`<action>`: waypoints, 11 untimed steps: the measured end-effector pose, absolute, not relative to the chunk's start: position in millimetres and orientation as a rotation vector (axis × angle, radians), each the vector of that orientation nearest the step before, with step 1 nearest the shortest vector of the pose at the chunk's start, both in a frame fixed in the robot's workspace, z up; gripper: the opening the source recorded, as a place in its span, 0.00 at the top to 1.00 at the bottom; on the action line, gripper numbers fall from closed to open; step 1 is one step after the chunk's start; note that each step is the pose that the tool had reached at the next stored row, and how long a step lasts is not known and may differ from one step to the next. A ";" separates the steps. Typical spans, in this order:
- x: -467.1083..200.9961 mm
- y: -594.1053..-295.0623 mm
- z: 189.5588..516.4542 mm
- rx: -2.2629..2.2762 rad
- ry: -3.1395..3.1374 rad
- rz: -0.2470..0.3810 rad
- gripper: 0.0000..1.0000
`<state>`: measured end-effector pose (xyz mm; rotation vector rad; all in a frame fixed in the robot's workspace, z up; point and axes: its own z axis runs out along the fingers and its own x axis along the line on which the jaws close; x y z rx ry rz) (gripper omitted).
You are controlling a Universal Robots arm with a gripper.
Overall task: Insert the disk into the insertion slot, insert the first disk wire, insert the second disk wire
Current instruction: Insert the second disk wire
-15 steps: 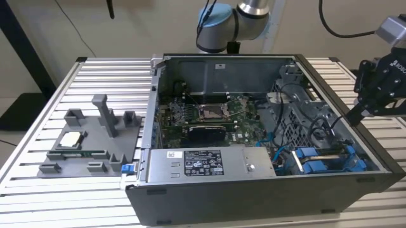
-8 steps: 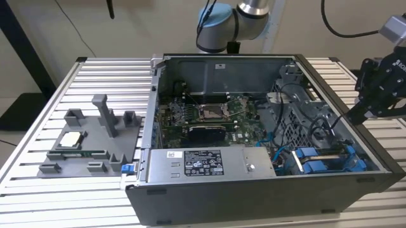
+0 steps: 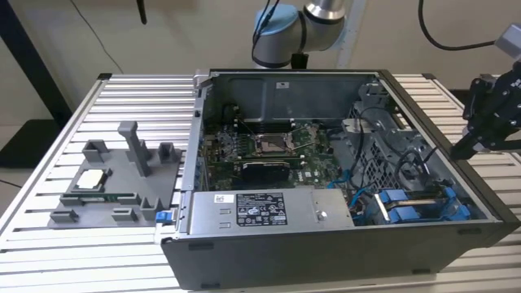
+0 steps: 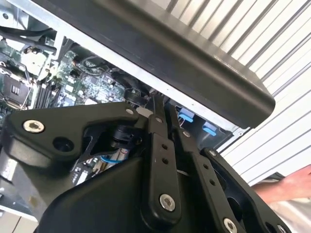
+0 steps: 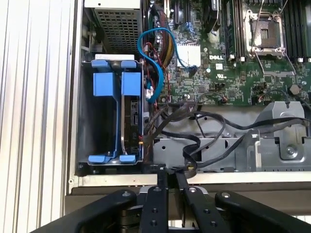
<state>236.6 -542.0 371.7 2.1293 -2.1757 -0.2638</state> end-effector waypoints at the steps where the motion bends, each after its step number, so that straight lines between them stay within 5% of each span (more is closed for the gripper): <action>1: 236.6 -542.2 370.6 2.129 -2.176 -0.264 0.84; 11: 220.1 -547.0 378.3 2.132 -2.185 -0.288 0.84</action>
